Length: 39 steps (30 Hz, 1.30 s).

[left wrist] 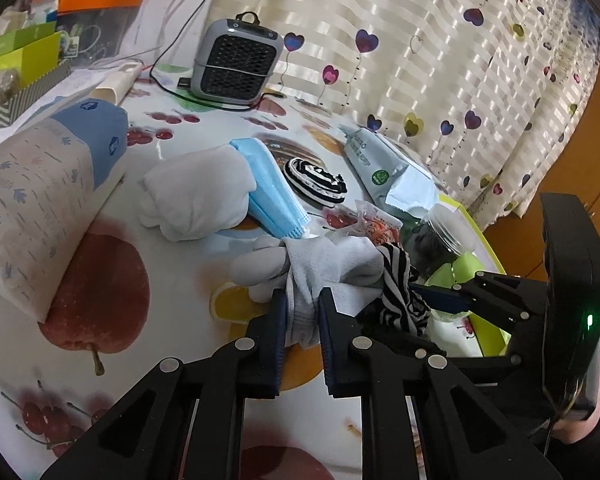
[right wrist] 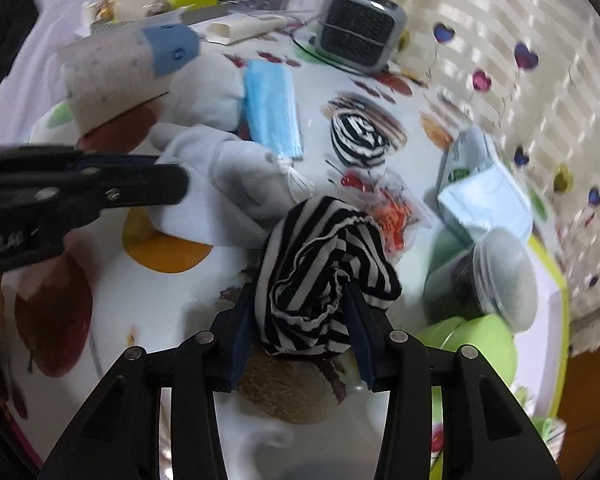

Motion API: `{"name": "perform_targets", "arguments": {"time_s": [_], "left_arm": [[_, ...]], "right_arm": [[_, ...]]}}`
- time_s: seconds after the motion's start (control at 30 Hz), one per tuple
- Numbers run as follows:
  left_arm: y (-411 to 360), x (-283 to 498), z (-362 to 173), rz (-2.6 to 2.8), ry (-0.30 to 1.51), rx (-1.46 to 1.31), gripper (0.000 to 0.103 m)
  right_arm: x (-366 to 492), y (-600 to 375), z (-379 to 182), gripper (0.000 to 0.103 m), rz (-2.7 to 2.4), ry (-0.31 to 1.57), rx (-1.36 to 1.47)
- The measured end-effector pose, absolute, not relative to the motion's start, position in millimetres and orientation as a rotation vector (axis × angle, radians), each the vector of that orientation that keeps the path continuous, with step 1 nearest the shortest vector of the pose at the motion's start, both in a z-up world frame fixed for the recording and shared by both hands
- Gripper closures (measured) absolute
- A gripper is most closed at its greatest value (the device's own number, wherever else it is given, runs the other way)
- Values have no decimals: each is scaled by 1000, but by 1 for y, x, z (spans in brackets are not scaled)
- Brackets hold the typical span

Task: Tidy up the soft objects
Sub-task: 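Grasp the white glove with the left tool while the right tool lifts the striped cloth, then carry the white glove and striped cloth over the white box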

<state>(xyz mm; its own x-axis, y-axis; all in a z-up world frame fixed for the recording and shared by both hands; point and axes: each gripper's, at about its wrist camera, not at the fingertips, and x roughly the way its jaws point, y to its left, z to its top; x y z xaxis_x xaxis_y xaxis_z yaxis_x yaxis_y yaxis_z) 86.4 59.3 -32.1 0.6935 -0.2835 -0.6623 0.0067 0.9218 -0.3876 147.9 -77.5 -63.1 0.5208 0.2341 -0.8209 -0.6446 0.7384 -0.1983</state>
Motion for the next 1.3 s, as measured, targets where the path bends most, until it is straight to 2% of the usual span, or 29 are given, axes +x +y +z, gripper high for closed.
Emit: {"name": "perform_targets", "arguments": {"time_s": [0.03,0.07,0.1,0.27,1.3], "left_arm": [[61,85,-32,-165,791,-373,89],[61,85,-32,-166,792,-377,89],[61,85,-32,-164,791,-376,89],[65,78,-30,-149,786,-373,90],[44,31,41,-142,642,-316,91]], "right_arm": [[147,-78,-62,65,556,868,-524],[145,-79,-60,82,556,863,-524],[143,-80,-58,86,559,857,-521],[136,-85,-46,88,566,821,-490],[89,-143,34,89,656,591,-151]]}}
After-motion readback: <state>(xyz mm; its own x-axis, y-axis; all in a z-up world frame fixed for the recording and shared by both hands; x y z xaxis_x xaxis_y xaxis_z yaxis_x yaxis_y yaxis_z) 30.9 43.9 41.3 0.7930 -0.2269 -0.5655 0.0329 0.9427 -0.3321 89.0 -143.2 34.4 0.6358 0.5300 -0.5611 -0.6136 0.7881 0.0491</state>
